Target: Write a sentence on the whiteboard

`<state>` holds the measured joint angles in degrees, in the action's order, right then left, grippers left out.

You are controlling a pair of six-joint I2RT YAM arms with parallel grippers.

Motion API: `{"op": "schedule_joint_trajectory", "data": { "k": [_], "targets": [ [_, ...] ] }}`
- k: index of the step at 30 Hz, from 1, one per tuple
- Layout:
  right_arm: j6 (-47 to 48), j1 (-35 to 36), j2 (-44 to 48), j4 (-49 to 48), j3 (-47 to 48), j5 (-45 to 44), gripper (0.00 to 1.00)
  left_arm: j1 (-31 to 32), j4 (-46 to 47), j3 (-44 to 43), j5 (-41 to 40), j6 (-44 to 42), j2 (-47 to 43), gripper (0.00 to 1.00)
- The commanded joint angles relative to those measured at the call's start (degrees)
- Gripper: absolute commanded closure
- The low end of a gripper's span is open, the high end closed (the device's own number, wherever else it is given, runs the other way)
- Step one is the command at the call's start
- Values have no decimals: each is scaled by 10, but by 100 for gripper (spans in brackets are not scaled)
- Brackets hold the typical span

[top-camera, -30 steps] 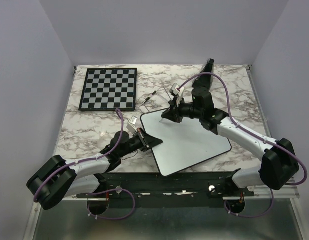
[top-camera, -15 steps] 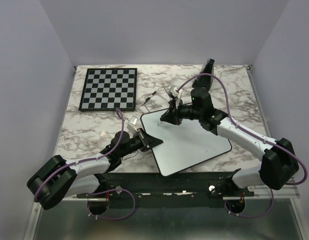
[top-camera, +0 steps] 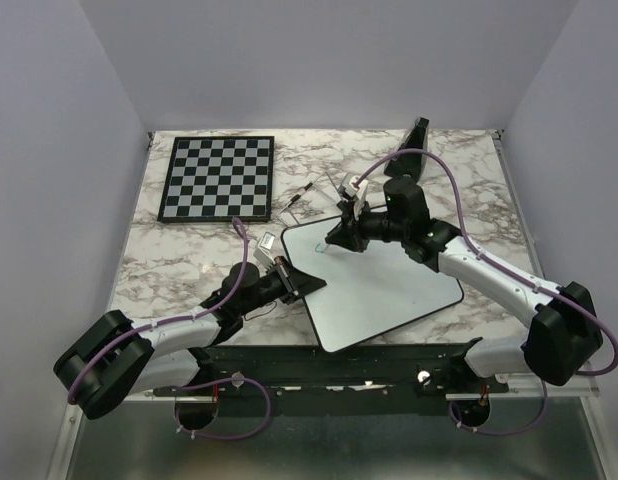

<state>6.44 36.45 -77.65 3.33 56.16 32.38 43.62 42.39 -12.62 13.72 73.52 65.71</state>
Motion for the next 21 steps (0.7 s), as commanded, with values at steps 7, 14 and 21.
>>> {"op": "schedule_joint_trajectory", "data": {
  "k": [7,14,21],
  "targets": [
    [28,6,7,73,-7,36,99,5,6,-6,-17,-58,2,100],
    [29,31,-4,84,7,80,99,5,4,-7,-17,-58,0,100],
    [3,28,8,74,40,44,100,5,-1,-4,-18,-59,-7,100]
  ]
}}
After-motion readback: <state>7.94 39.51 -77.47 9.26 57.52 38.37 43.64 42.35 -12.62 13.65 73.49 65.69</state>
